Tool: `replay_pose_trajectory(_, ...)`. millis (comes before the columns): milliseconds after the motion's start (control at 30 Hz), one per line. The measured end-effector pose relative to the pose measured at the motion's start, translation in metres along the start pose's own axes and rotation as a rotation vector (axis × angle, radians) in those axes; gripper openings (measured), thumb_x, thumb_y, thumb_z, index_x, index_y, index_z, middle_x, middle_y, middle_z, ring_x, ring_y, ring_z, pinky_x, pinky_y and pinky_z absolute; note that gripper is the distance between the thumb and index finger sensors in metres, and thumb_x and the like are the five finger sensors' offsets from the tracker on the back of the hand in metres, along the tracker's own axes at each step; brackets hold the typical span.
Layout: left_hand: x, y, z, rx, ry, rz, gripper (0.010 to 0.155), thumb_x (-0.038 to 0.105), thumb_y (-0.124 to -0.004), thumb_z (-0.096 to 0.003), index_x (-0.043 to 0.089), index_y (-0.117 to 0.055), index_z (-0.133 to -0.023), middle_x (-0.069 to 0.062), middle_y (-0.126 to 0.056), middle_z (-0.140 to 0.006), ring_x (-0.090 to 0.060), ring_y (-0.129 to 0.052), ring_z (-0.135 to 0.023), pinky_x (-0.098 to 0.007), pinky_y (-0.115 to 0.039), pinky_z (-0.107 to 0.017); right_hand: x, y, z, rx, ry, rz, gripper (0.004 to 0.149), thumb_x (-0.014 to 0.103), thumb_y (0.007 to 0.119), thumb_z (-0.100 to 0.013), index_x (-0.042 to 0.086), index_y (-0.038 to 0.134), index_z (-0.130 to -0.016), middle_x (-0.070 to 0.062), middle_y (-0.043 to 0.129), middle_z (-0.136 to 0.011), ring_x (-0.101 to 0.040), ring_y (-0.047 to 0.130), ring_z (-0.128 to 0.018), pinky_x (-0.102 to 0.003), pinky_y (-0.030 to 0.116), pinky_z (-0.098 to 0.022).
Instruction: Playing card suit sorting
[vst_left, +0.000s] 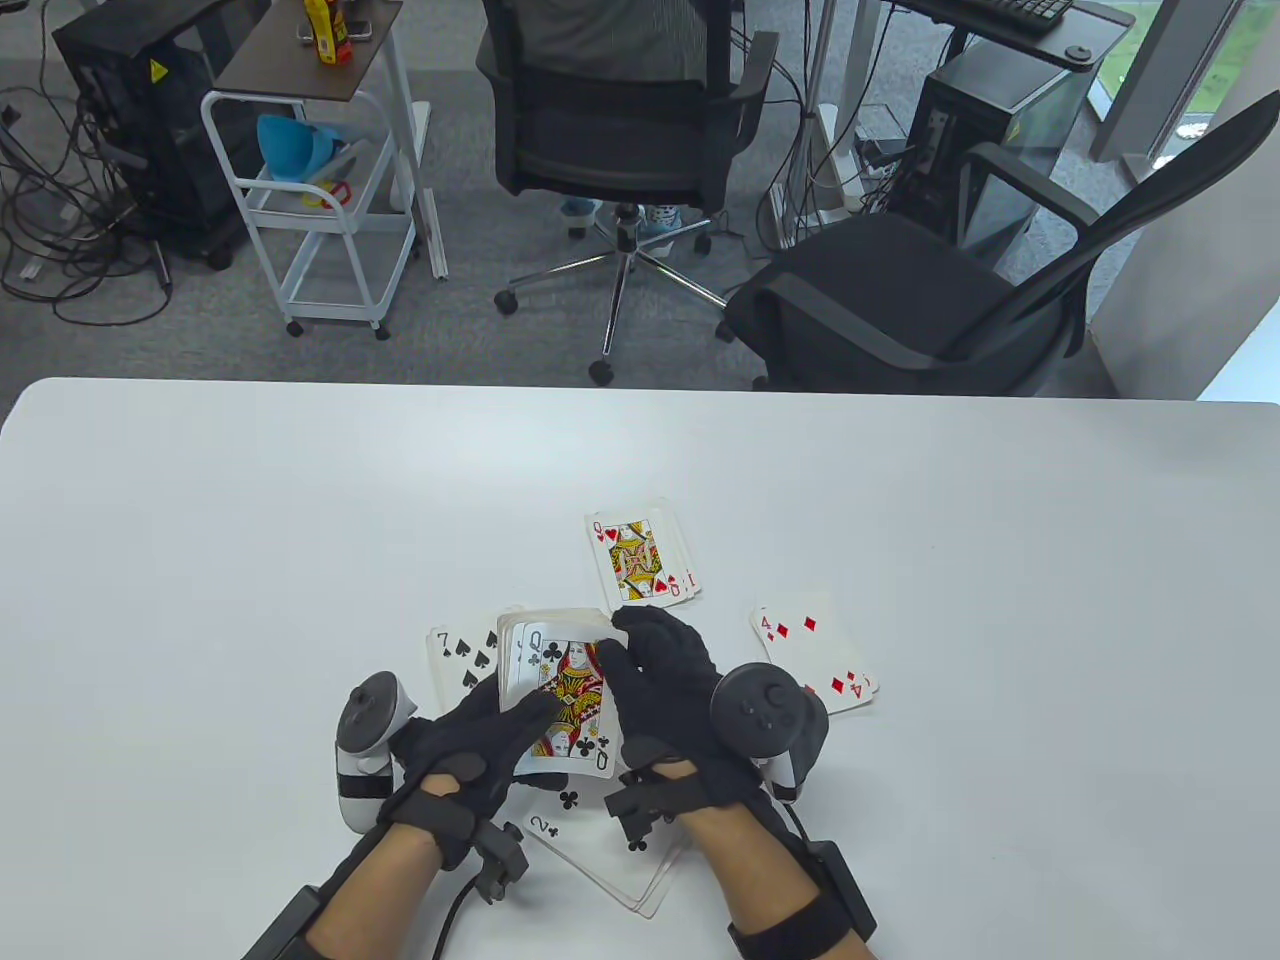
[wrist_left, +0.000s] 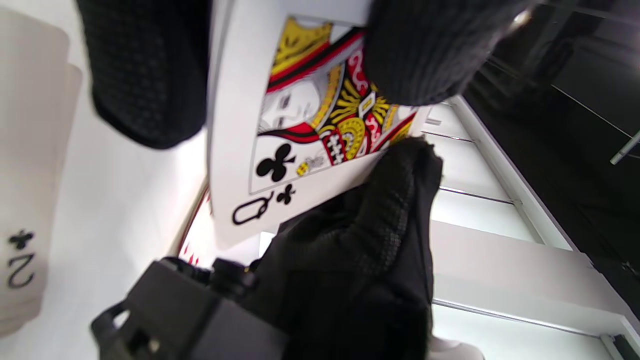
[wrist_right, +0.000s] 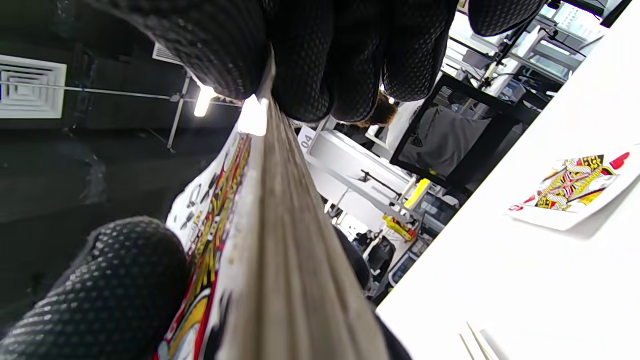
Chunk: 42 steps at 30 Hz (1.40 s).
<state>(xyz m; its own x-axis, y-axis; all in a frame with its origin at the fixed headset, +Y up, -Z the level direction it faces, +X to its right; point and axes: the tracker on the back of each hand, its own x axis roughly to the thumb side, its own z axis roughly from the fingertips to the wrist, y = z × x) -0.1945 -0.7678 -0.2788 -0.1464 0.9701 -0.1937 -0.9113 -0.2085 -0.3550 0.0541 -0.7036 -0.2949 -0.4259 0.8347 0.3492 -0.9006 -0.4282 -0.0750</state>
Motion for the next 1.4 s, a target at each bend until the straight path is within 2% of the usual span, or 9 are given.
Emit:
replay_pose_trajectory(133, -0.005, -0.001, -0.002, -0.056, 0.036, 0.103, 0.062, 0.052, -0.085, -0.0522, 0.03, -0.062, -0.105, 0.001, -0.086, -0.097, -0.029, -0.099, -0.078, -0.039, -0.097, -0.041, -0.004, -0.001, -0.001, 0.002, 0.011, 0.011, 0.038, 0.034, 0.079, -0.054, 0.005, 0.084, -0.077, -0.017, 0.077, -0.096, -0.046, 0.068, -0.094, -0.07, 0.047, -0.067)
replay_pose_trajectory(200, -0.002, 0.0, -0.002, -0.019, 0.01, 0.067, 0.06, 0.05, -0.085, -0.0525, 0.03, -0.062, -0.104, 0.001, -0.087, -0.097, -0.029, -0.099, -0.078, -0.038, -0.098, -0.041, -0.007, -0.001, 0.0, -0.024, 0.028, -0.017, 0.04, 0.038, 0.081, -0.054, 0.007, 0.083, -0.079, -0.017, 0.077, -0.096, -0.047, 0.069, -0.093, -0.07, 0.047, -0.067)
replay_pose_trajectory(267, 0.001, 0.001, 0.0, 0.013, -0.003, 0.038, 0.059, 0.048, -0.086, -0.0524, 0.03, -0.063, -0.104, 0.002, -0.087, -0.096, -0.028, -0.1, -0.077, -0.038, -0.098, -0.041, -0.007, 0.0, -0.001, 0.01, 0.039, -0.007, 0.045, 0.043, 0.087, -0.051, 0.01, 0.079, -0.08, -0.018, 0.074, -0.097, -0.048, 0.065, -0.094, -0.071, 0.046, -0.067)
replay_pose_trajectory(500, -0.001, 0.003, 0.0, -0.003, 0.005, 0.091, 0.062, 0.053, -0.086, -0.0519, 0.029, -0.062, -0.104, 0.0, -0.085, -0.097, -0.03, -0.098, -0.079, -0.039, -0.097, -0.041, -0.008, -0.002, -0.002, 0.001, 0.043, 0.003, 0.038, 0.035, 0.084, -0.053, 0.01, 0.082, -0.081, -0.016, 0.076, -0.096, -0.047, 0.065, -0.095, -0.071, 0.046, -0.067)
replay_pose_trajectory(600, -0.001, 0.006, 0.0, 0.007, 0.001, 0.126, 0.06, 0.052, -0.085, -0.0523, 0.029, -0.063, -0.104, 0.001, -0.086, -0.097, -0.029, -0.098, -0.079, -0.039, -0.097, -0.042, -0.012, -0.009, -0.002, -0.072, 0.064, -0.045, 0.038, 0.033, 0.085, -0.053, 0.01, 0.081, -0.084, -0.017, 0.073, -0.098, -0.046, 0.065, -0.095, -0.071, 0.045, -0.067)
replay_pose_trajectory(733, 0.004, 0.015, 0.004, 0.113, -0.047, 0.149, 0.057, 0.051, -0.083, -0.0532, 0.029, -0.064, -0.103, 0.001, -0.086, -0.096, -0.028, -0.099, -0.078, -0.039, -0.097, -0.042, -0.018, -0.019, -0.005, -0.075, 0.111, -0.051, 0.038, 0.032, 0.083, -0.053, 0.01, 0.08, -0.085, -0.017, 0.072, -0.099, -0.047, 0.064, -0.095, -0.072, 0.043, -0.067)
replay_pose_trajectory(933, 0.008, 0.035, 0.009, 0.269, -0.116, 0.236, 0.057, 0.051, -0.081, -0.0534, 0.029, -0.063, -0.103, 0.002, -0.086, -0.096, -0.028, -0.099, -0.078, -0.039, -0.097, -0.042, -0.033, -0.014, -0.012, 0.117, 0.25, 0.022, 0.038, 0.031, 0.08, -0.055, 0.01, 0.081, -0.087, -0.021, 0.067, -0.102, -0.051, 0.055, -0.098, -0.074, 0.038, -0.067)
replay_pose_trajectory(1100, 0.009, 0.039, 0.01, 0.28, -0.121, 0.26, 0.057, 0.051, -0.081, -0.0535, 0.029, -0.063, -0.103, 0.002, -0.086, -0.096, -0.028, -0.099, -0.078, -0.038, -0.096, -0.042, -0.03, 0.01, -0.013, 0.513, 0.288, 0.183, 0.037, 0.033, 0.081, -0.057, 0.013, 0.083, -0.088, -0.022, 0.057, -0.108, -0.054, 0.037, -0.103, -0.076, 0.024, -0.066)
replay_pose_trajectory(1400, 0.01, 0.035, 0.009, 0.254, -0.124, 0.248, 0.057, 0.051, -0.081, -0.0535, 0.029, -0.063, -0.103, 0.002, -0.086, -0.096, -0.028, -0.099, -0.078, -0.039, -0.096, -0.042, -0.024, 0.043, -0.005, 0.769, 0.306, 0.422, 0.036, 0.031, 0.088, -0.055, 0.016, 0.086, -0.087, -0.023, 0.049, -0.113, -0.053, 0.025, -0.105, -0.078, 0.016, -0.064)
